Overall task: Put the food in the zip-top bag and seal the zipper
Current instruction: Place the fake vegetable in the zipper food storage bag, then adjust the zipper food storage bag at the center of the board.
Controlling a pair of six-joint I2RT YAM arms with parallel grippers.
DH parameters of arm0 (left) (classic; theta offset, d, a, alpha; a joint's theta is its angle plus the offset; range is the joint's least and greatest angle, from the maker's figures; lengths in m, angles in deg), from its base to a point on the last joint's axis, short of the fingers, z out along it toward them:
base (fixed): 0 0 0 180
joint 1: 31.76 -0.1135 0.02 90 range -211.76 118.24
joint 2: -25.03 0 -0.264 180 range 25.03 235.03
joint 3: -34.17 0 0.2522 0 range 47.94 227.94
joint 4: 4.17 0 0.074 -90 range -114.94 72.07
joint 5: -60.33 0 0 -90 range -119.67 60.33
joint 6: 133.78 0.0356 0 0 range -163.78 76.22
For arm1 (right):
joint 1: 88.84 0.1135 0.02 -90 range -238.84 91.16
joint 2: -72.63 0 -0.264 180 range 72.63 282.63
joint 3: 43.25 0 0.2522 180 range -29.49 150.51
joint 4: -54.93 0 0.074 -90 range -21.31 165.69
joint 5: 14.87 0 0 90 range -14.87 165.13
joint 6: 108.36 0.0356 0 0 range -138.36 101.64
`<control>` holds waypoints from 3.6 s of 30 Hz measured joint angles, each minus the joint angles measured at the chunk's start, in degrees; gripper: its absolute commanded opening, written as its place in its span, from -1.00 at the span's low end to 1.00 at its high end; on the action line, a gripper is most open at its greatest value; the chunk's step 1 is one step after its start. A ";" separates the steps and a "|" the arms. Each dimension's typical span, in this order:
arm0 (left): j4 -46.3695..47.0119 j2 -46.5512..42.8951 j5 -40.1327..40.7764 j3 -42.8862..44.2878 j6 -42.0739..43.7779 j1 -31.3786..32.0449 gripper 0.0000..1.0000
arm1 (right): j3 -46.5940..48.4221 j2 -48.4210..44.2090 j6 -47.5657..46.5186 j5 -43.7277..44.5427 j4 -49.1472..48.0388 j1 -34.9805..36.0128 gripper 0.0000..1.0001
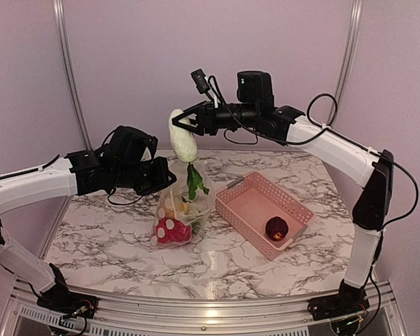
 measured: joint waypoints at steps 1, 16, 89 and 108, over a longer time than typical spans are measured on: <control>0.37 0.00 -0.07 -0.04 -0.37 -0.02 -1.00 | 0.00 0.63 1.22 -0.57 -1.81 0.02 -0.62; 3.04 -3.82 0.02 -4.50 -2.95 -1.05 -1.00 | -3.56 9.51 6.25 -2.58 -12.90 0.13 -0.56; -4.96 -3.48 -8.00 -1.14 10.51 -2.67 -1.00 | -15.76 -4.96 -75.52 24.68 37.99 13.35 -0.66; -16.20 -4.11 -5.55 0.98 11.72 -2.67 -1.00 | -10.25 -4.22 -74.51 29.64 33.55 16.83 -1.00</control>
